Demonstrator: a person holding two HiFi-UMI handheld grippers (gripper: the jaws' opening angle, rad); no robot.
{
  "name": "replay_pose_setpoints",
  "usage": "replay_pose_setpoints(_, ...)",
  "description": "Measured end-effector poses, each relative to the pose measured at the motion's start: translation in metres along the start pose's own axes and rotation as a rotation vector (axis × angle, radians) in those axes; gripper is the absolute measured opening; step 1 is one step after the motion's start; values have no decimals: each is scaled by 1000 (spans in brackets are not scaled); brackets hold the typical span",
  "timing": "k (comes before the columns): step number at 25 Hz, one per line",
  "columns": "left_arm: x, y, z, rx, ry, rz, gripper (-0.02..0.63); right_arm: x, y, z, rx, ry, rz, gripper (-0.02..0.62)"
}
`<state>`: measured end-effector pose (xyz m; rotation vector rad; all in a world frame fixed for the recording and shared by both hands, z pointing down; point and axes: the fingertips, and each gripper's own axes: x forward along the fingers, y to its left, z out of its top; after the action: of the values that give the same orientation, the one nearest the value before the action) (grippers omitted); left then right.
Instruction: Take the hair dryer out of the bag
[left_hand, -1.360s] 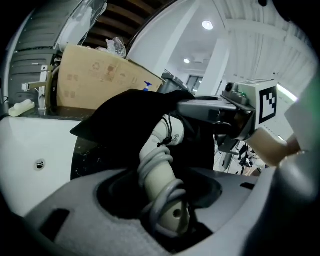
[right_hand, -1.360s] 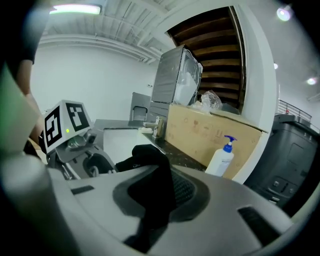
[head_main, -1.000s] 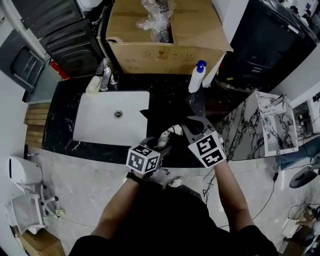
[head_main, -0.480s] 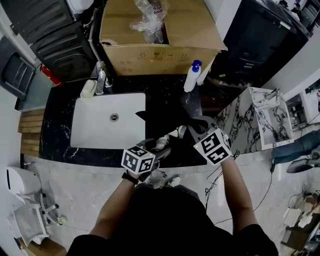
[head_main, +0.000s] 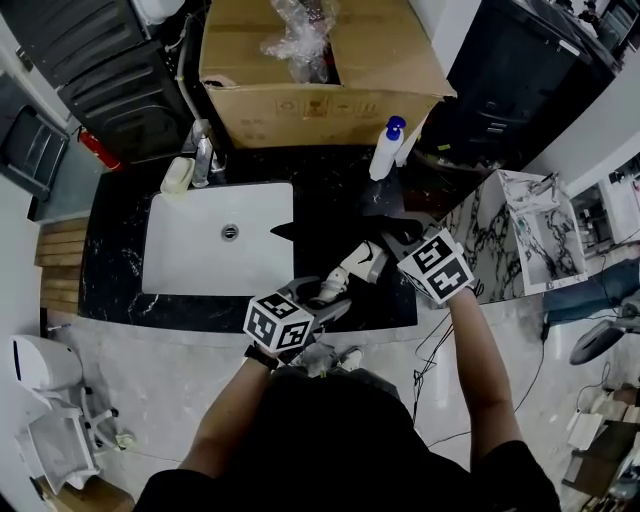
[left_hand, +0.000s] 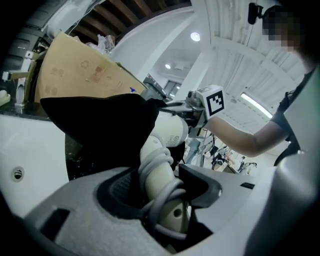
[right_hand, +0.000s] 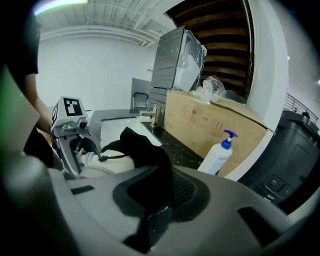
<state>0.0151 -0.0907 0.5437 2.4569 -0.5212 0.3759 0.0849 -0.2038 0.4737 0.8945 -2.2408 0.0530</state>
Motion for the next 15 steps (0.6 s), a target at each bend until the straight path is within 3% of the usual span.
replay_pose_setpoints(7, -16, -21, 3, -3, -50, -74, 242, -1, 1, 10, 45, -41, 64, 44)
replay_pose_setpoints(15, -17, -39, 5, 11, -80, -154, 242, -7, -18, 11, 18, -23, 49, 44)
